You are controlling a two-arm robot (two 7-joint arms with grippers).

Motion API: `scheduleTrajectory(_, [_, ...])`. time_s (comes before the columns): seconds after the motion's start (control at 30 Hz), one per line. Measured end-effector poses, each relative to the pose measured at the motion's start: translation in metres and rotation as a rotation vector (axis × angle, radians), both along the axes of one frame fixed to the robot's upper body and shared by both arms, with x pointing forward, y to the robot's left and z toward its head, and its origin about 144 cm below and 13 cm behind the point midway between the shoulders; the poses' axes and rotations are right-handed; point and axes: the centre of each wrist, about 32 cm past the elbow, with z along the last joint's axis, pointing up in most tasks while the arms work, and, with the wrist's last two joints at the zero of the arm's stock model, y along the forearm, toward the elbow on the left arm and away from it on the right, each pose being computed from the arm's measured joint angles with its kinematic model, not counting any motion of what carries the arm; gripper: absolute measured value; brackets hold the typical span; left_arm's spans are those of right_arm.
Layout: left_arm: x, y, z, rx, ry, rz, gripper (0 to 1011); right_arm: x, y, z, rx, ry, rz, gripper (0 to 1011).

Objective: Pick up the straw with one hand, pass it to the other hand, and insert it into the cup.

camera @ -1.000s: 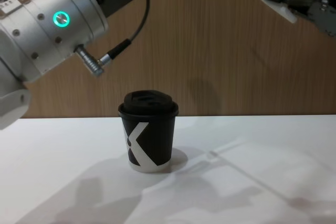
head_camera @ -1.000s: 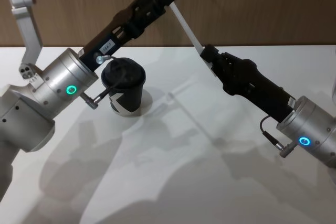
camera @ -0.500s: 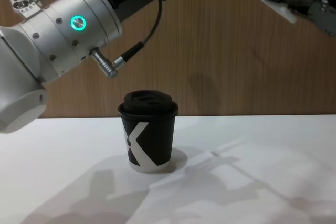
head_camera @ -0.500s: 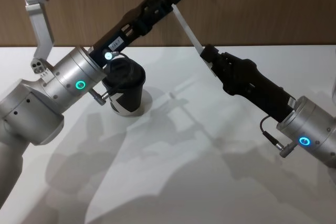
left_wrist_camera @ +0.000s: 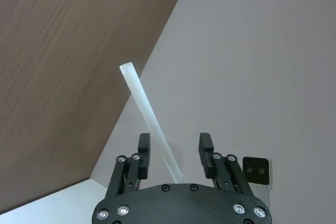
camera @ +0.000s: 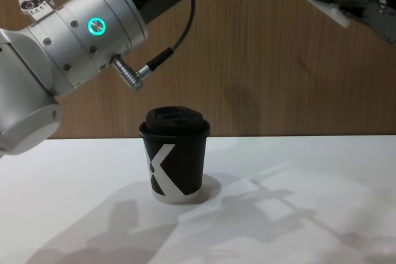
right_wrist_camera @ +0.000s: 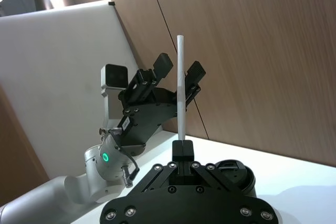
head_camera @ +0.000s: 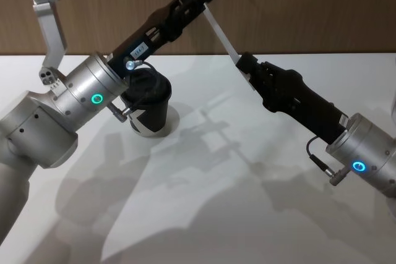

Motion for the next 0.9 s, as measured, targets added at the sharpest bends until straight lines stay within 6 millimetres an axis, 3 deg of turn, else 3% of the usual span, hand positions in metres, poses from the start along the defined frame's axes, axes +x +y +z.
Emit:
scheduleTrajectory(0.53, [-0.0009,0.0048,-0.0001,-0.01,-0.028,0.003,117,0.0,0.0,0.0,0.0,0.0,0.0,0])
scheduleTrajectory(0.9, [-0.0011,0.0058,-0.0007,-0.012,-0.036,0.0,41,0.0,0.0,0.0,0.0,0.0,0.0,0])
